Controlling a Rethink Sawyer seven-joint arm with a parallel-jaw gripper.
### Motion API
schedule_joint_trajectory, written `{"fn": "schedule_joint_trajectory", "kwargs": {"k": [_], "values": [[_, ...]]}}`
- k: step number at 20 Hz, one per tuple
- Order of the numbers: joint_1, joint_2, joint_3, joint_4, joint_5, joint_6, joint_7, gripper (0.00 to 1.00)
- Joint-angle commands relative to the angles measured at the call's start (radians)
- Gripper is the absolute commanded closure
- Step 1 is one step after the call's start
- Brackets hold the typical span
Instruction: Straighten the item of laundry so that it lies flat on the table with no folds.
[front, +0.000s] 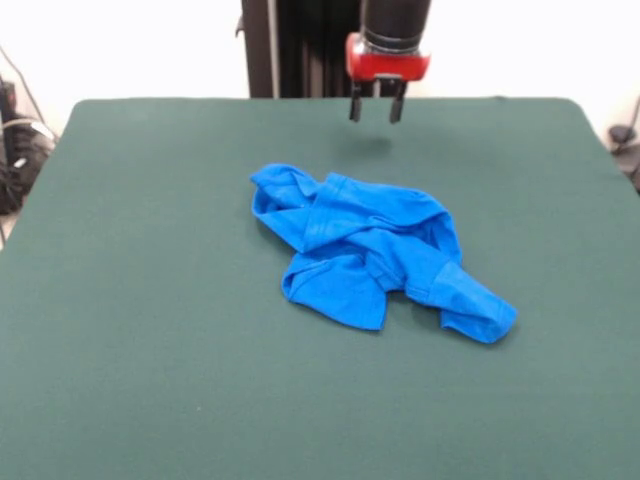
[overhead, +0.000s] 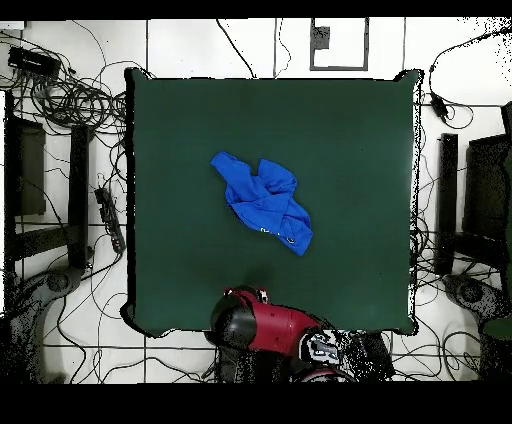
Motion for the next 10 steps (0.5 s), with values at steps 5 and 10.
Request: {"fn": "schedule_joint_trajectory", "kwargs": {"k": [5, 10], "values": [[0.061, 0.004, 0.018, -0.163, 0.102, 0.079, 0.198, 0.00], [0.040, -0.048, 0.051, -0.176, 0.154, 0.132, 0.224, 0.00]]}}
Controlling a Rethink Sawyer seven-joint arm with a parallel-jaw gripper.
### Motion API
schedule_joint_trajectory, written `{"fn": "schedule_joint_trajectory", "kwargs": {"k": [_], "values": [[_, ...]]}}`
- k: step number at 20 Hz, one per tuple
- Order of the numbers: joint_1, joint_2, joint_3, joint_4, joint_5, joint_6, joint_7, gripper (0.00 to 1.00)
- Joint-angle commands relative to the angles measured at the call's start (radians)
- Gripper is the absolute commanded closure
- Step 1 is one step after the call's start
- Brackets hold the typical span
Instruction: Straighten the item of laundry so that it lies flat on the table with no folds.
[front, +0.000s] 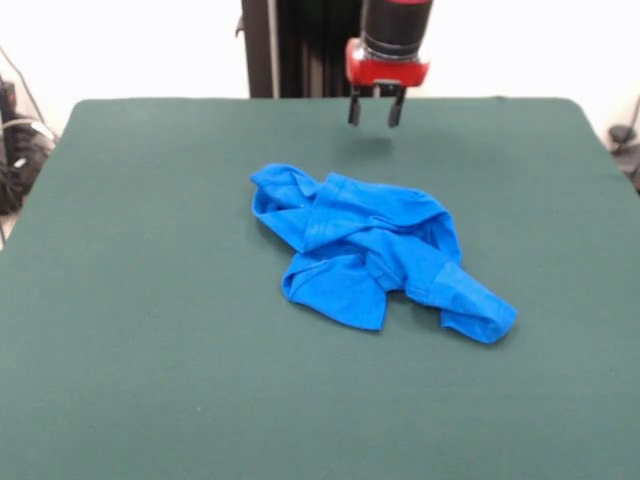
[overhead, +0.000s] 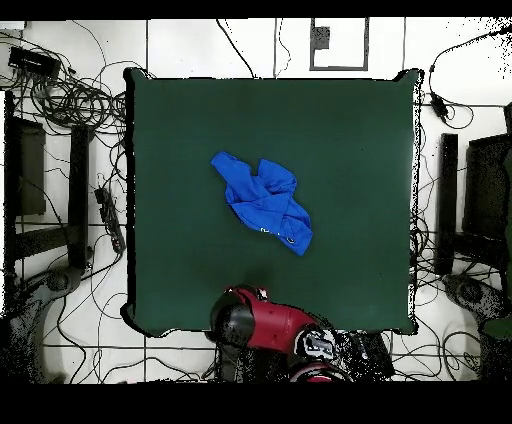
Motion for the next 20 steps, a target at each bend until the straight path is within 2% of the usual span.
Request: {"fn": "schedule_joint_trajectory", "kwargs": {"k": [1, 5, 13, 15, 18, 20], "values": [[0.011, -0.078, 0.077, -0.147, 0.141, 0.111, 0.238, 0.00], [0.003, -0.120, 0.094, -0.108, 0.193, 0.125, 0.276, 0.00], [0.056, -0.204, 0.031, -0.101, 0.241, 0.223, 0.250, 0.00], [0.054, -0.215, 0.038, -0.093, 0.257, 0.204, 0.259, 0.00], [0.050, -0.170, 0.050, -0.081, 0.298, 0.142, 0.296, 0.00], [0.030, -0.111, 0.082, -0.063, 0.337, 0.055, 0.343, 0.00]]}}
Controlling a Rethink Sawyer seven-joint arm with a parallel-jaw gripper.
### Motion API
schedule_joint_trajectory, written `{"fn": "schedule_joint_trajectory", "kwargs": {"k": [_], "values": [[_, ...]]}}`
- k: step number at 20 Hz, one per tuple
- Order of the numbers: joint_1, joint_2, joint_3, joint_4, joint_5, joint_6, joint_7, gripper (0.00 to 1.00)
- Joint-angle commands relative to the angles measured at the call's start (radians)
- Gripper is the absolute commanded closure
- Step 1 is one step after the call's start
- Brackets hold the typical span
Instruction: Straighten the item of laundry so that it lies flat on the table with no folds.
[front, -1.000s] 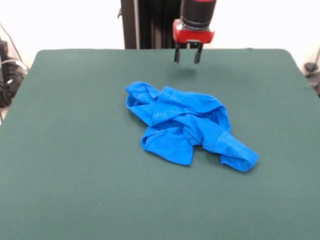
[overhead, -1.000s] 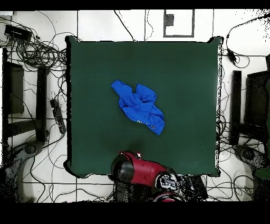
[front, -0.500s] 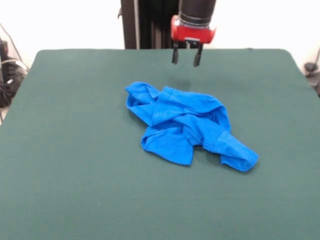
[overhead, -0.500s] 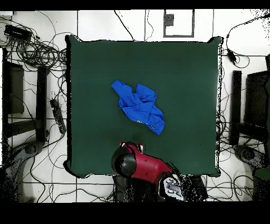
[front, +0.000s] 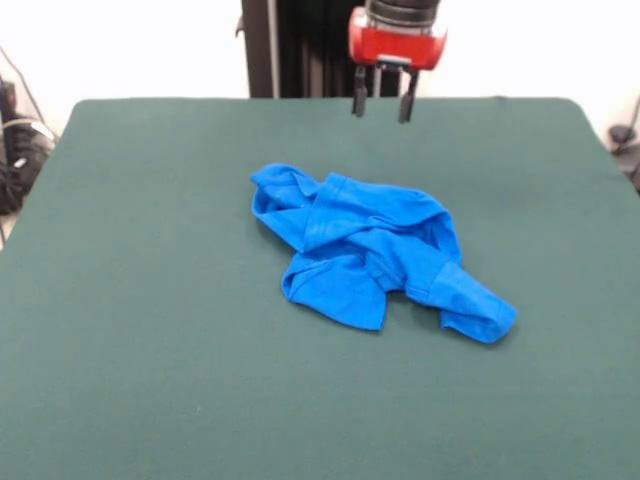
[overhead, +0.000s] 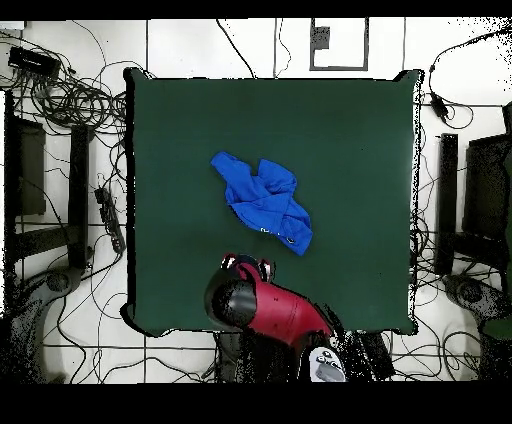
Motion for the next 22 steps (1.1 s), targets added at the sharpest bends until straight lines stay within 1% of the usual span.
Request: {"fn": "schedule_joint_trajectory", "kwargs": {"k": [1, 4, 6, 8, 10, 13, 18, 22], "values": [[-0.006, 0.111, 0.102, -0.027, 0.157, -0.075, 0.369, 0.00], [0.009, 0.166, 0.082, -0.024, 0.205, -0.170, 0.419, 0.00], [0.029, 0.193, 0.059, -0.028, 0.238, -0.210, 0.436, 0.00], [0.033, 0.217, 0.058, -0.032, 0.256, -0.246, 0.448, 0.00], [0.031, 0.240, 0.065, -0.036, 0.263, -0.295, 0.462, 0.00], [0.030, 0.266, 0.063, -0.047, 0.272, -0.326, 0.470, 0.00], [-0.002, 0.309, 0.091, -0.072, 0.251, -0.372, 0.503, 0.00], [0.005, 0.303, 0.093, -0.070, 0.237, -0.434, 0.549, 0.00]]}}
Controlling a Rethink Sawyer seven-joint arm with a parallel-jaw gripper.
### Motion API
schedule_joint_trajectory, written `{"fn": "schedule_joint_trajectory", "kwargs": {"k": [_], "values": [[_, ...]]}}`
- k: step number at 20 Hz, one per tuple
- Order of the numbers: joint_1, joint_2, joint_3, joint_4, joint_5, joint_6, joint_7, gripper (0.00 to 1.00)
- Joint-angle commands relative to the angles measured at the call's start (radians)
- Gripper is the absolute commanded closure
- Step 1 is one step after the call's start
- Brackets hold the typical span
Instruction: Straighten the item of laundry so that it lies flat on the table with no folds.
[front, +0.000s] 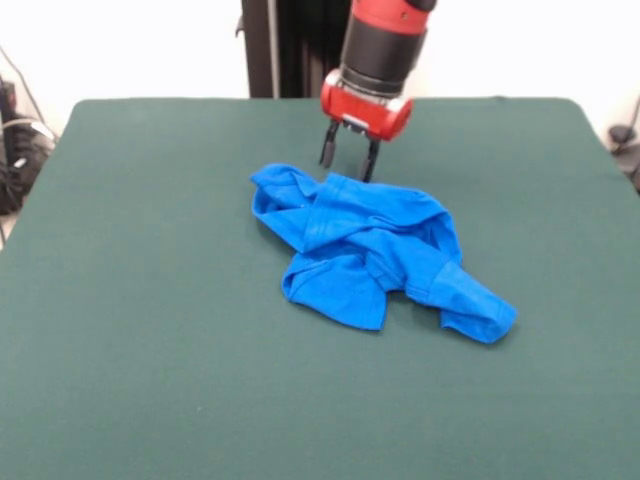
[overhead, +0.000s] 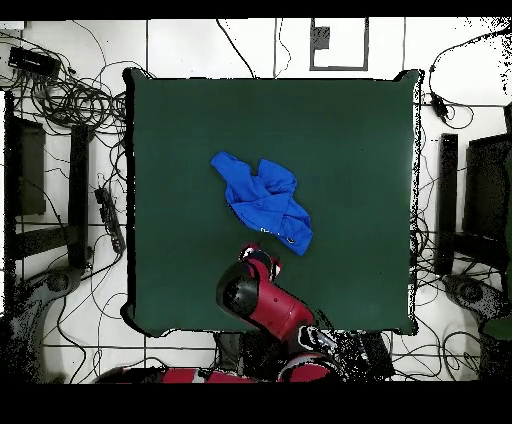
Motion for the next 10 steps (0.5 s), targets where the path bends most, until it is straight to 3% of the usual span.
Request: {"fn": "schedule_joint_trajectory", "kwargs": {"k": [1, 10], "values": [[0.004, 0.054, 0.098, -0.067, 0.042, -0.092, 0.309, 0.00], [-0.018, 0.039, 0.112, -0.082, 0.009, -0.087, 0.311, 0.00]]}}
